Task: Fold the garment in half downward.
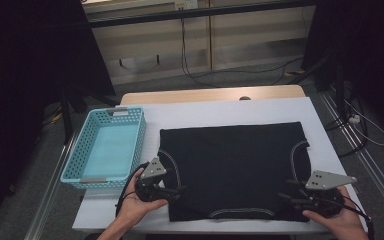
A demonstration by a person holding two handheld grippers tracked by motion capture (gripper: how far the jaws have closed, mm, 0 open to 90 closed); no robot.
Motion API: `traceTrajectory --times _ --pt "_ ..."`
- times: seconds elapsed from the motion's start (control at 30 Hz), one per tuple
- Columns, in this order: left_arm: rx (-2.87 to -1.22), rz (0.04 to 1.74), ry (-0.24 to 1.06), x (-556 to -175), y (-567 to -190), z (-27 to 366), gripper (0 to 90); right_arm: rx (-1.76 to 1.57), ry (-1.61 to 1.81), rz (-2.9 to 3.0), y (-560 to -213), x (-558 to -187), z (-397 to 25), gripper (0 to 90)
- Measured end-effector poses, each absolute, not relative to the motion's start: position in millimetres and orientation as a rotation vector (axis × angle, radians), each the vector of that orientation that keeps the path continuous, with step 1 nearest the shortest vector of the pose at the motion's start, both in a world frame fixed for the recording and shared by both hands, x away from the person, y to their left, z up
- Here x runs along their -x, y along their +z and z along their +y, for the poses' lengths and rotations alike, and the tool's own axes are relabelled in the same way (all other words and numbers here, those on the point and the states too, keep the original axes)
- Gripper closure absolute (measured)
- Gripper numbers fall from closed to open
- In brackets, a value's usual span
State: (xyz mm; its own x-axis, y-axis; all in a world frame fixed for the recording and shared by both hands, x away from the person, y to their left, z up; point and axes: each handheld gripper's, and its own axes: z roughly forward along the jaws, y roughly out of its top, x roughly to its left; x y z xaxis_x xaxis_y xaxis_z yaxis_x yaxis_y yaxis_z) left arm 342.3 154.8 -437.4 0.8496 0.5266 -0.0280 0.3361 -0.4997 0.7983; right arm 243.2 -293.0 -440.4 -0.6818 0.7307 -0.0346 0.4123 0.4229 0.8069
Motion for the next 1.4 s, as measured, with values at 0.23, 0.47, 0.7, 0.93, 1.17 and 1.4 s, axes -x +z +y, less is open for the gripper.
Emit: traceTrajectory --times 0.23,0.47,0.7,0.93,1.17,1.4 --pt "-2.125 0.622 0.341 -360.1 -436.6 150.0 16.0 -0.954 1.146 2.281 -438.3 -251.2 -283.1 39.9" --pt "-2.089 0.647 0.367 -379.3 -433.3 143.8 11.7 -0.961 1.182 2.250 -436.1 -255.6 -275.4 32.9" --pt "-2.074 0.717 0.389 -399.7 -433.5 146.8 7.9 -0.949 1.196 2.240 -435.6 -256.2 -264.0 30.7" --pt "-2.068 0.749 0.383 -415.1 -434.4 143.2 7.0 -0.895 1.216 2.244 -432.9 -263.1 -233.3 29.4" --pt "-2.021 0.791 0.414 -429.6 -427.5 144.6 8.4 -0.868 1.260 2.281 -435.6 -274.8 -199.8 21.8" --pt "-2.011 0.805 0.425 -442.2 -424.6 142.7 10.1 -0.811 1.302 2.345 -442.1 -280.9 -157.0 16.9"
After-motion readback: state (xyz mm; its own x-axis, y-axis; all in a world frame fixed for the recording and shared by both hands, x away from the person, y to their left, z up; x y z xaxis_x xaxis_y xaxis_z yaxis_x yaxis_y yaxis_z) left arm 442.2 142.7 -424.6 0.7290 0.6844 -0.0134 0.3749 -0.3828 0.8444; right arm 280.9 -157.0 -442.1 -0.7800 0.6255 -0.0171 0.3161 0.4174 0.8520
